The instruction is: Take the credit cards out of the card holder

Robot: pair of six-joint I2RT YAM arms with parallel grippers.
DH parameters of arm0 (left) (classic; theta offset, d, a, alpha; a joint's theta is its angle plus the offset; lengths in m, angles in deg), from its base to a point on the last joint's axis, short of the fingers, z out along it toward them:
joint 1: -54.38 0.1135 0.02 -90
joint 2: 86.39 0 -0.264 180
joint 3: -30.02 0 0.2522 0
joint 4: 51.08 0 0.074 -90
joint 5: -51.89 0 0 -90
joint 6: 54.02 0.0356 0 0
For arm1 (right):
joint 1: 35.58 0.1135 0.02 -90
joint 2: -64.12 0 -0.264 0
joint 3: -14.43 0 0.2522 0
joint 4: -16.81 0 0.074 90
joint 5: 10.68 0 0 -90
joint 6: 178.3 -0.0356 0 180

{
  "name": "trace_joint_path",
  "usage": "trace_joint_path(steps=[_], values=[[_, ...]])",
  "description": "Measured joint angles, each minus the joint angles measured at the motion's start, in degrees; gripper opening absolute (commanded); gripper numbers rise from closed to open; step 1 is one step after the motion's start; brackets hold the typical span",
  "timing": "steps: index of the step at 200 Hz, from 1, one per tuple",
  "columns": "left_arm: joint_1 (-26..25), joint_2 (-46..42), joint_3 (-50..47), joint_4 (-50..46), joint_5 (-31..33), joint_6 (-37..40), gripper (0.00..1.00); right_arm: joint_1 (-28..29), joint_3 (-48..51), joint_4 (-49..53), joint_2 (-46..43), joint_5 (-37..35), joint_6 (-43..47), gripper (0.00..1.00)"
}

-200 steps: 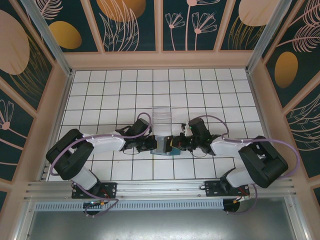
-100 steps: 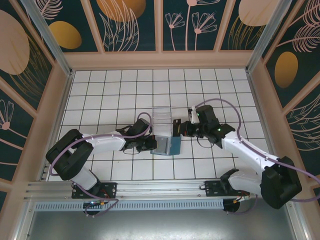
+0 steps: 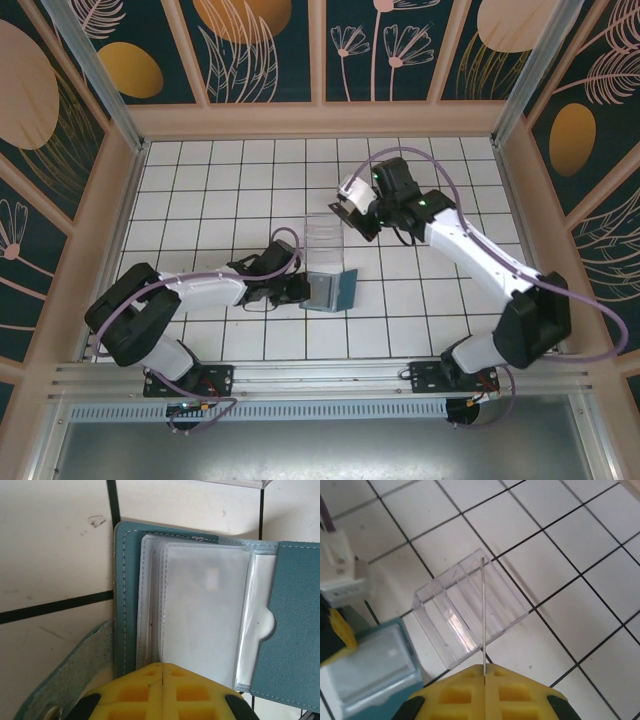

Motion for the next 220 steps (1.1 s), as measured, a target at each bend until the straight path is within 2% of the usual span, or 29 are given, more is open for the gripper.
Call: trace_joint_path(steps=[64,167,220], values=[[0.0,-0.63,-1.9,2.86,-0.48,-1.18,0.07,1.2,-13.03,13.03,15.47,-0.96,15.67,0.0],[0.0,-0.09,-1.97,4.09,-0.96,-2.08,0.07,1.99,-43.23,26.93,37.46,-2.62,25.42,0.0],[0.0,-0.09,-2.05,4.28,-1.01,-2.49,0.07,2.56,-44.65,30.29,39.69,-3.93,26.53,0.0]])
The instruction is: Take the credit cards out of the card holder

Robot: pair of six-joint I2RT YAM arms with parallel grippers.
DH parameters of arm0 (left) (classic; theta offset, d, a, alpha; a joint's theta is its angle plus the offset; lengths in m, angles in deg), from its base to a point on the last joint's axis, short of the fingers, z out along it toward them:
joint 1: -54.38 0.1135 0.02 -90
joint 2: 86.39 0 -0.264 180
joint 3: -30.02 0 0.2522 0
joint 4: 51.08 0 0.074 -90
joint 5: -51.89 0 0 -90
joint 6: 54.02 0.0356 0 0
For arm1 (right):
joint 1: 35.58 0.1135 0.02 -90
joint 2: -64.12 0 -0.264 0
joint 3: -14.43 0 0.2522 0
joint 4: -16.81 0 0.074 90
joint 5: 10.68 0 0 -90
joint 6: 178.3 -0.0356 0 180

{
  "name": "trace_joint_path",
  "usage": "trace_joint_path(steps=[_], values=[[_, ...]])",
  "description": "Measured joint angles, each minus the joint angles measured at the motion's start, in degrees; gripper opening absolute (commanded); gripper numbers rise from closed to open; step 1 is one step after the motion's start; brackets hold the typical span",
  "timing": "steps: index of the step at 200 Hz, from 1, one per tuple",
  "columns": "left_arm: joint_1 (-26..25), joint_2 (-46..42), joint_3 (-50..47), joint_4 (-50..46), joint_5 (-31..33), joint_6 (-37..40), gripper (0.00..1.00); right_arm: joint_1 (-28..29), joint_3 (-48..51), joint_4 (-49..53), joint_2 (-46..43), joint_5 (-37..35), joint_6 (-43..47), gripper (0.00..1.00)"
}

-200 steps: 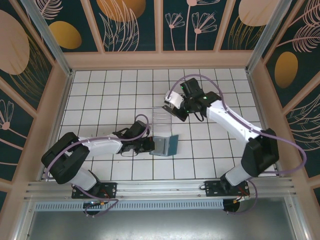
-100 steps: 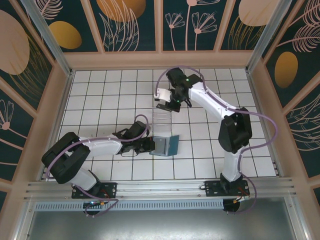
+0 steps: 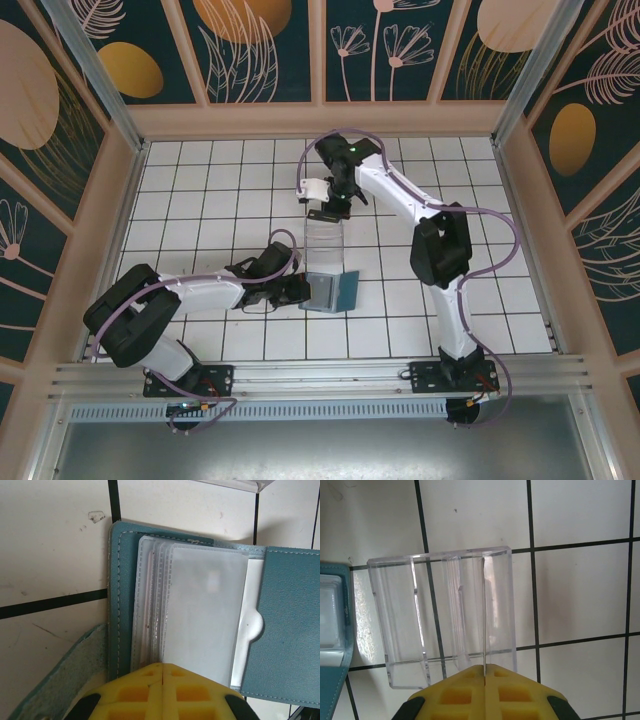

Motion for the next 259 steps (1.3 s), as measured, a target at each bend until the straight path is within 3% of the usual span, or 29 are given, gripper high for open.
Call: trace_joint_path(steps=[97,111,160,259], values=[[0.0,0.0,0.0,-0.02,0.0,-0.02,0.07,1.16,0.0,0.0,4.2,-2.32,0.42,0.0],[0.0,-0.02,0.0,-0.02,0.02,0.0,0.07,1.4,-0.02,-0.13,4.24,-2.71,0.39,0.13],[0.0,-0.02,0.0,-0.02,0.04,-0.02,0.07,1.73,0.09,-3.1,4.26,-4.94,0.31,0.33],[0.0,-0.02,0.0,-0.02,0.07,-0.04,0.07,1.92,9.7,-17.33,-2.19,-13.2,0.28,0.36]])
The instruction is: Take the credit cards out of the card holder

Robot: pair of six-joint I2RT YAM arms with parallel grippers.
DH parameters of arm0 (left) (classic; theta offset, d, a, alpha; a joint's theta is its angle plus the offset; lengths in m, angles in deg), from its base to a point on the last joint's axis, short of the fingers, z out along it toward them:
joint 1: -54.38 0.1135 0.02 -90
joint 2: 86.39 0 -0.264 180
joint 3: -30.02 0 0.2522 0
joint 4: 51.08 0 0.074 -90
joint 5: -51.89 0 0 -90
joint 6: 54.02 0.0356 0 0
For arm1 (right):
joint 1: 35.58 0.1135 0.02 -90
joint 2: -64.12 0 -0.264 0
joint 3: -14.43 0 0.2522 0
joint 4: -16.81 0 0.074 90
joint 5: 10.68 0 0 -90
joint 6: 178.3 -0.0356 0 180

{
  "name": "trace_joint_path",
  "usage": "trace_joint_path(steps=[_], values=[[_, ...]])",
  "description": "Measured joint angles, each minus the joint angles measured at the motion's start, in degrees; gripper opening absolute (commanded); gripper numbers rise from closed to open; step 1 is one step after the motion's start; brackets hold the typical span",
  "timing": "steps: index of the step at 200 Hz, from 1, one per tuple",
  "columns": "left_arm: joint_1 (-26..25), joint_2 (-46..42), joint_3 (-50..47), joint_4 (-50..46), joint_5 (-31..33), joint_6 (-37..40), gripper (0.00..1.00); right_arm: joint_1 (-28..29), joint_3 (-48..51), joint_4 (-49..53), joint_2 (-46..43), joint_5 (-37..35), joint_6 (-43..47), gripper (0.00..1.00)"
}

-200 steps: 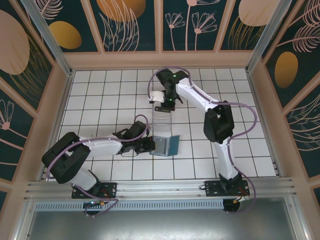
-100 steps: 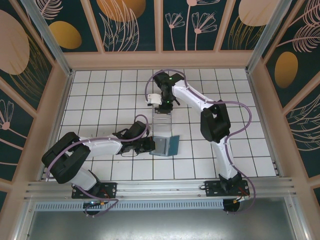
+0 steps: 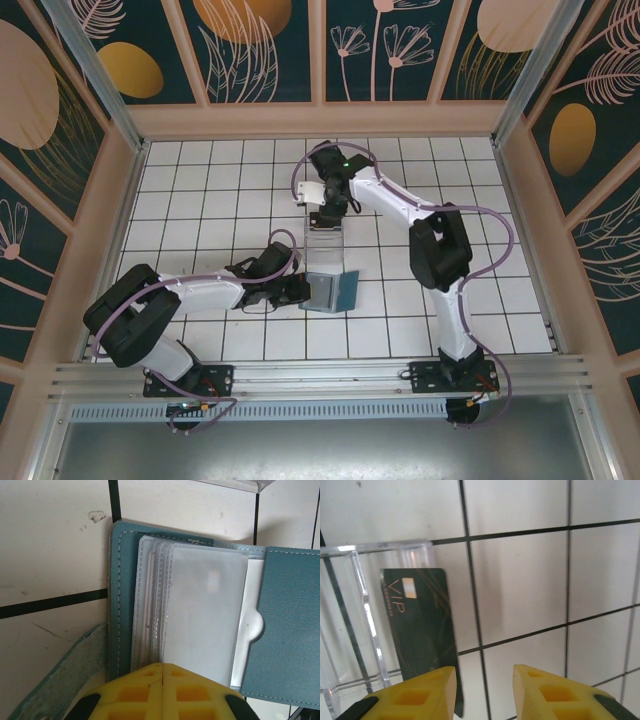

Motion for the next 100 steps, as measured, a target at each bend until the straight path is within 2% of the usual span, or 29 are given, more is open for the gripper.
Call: trace_joint_path(steps=[26,53,79,100], values=[[0.0,0.0,0.0,0.0,0.02,0.0,0.06,0.17,0.09,-1.79,-2.16,0.0,-1.86,0.37],[0.0,-0.04,0.0,-0.04,0.04,0.0,0.06,0.22,-1.64,-2.16,-2.62,1.18,-8.83,0.36],[0.0,-0.46,-0.02,-0.48,0.52,0.0,0.07,0.2,-1.36,-3.32,-4.04,3.65,-20.74,0.34],[0.0,-1.01,-0.15,-1.27,0.96,0.0,0.07,0.2,1.36,-4.68,-7.52,4.94,-33.48,0.26]])
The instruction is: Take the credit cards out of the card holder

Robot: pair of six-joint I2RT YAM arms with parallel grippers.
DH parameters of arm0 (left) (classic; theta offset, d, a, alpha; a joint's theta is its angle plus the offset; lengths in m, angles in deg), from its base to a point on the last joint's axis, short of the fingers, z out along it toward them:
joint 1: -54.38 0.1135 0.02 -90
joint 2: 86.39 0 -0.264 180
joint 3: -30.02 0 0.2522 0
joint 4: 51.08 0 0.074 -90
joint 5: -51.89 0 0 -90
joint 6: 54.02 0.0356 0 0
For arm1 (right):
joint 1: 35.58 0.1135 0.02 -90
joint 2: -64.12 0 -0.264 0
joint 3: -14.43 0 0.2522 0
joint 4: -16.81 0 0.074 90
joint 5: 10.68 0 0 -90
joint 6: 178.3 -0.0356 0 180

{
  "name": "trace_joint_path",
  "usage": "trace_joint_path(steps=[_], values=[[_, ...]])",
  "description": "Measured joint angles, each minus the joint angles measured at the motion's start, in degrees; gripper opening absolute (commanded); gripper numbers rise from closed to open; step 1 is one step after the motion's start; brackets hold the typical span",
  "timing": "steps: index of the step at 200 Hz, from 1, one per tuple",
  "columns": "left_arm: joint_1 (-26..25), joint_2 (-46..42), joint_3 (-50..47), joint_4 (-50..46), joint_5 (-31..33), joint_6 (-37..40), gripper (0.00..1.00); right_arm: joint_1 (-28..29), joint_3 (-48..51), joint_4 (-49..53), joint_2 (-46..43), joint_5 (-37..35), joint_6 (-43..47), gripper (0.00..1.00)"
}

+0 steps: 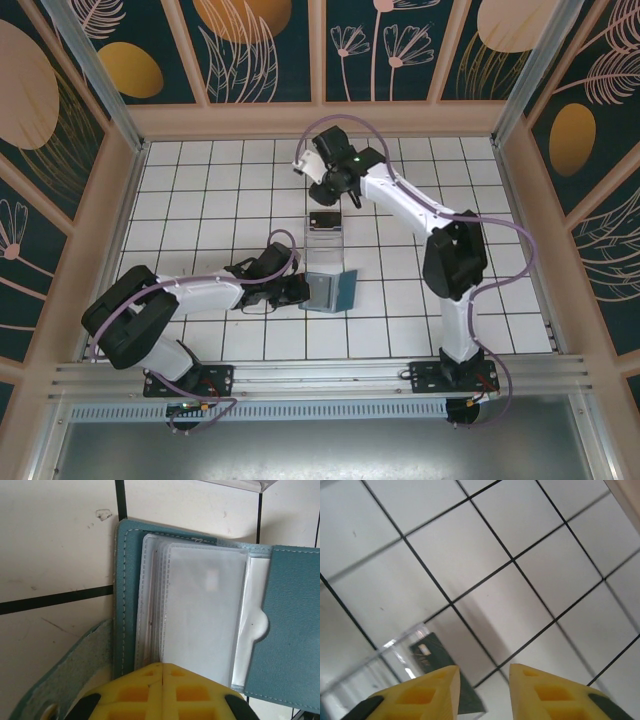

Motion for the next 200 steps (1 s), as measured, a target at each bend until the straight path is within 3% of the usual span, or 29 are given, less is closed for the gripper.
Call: trace_joint_path(steps=[38,91,131,169,200], values=[[0.0,-1.64,-0.68,-1.57,1.22,-0.02,0.06,0.81,8.79,-1.22,-6.67,3.41,-22.27,0.21],[0.0,-4.15,-1.62,-2.84,2.01,-1.2,0.06,8.48,22.97,-1.92,-10.47,8.98,-40.33,0.25],[0.0,-6.21,-3.04,-2.6,2.73,-2.34,0.08,10.32,28.02,-2.23,-11.76,9.55,-48.11,0.27],[0.0,-8.55,-3.98,-2.16,3.15,-3.5,0.18,11.67,30.4,-3.04,-11.8,9.29,-52.37,0.36],[0.0,-9.42,-5.86,-1.9,4.11,-4.96,0.24,14.01,30.6,-3.58,-11.69,9.05,-54.16,0.37]])
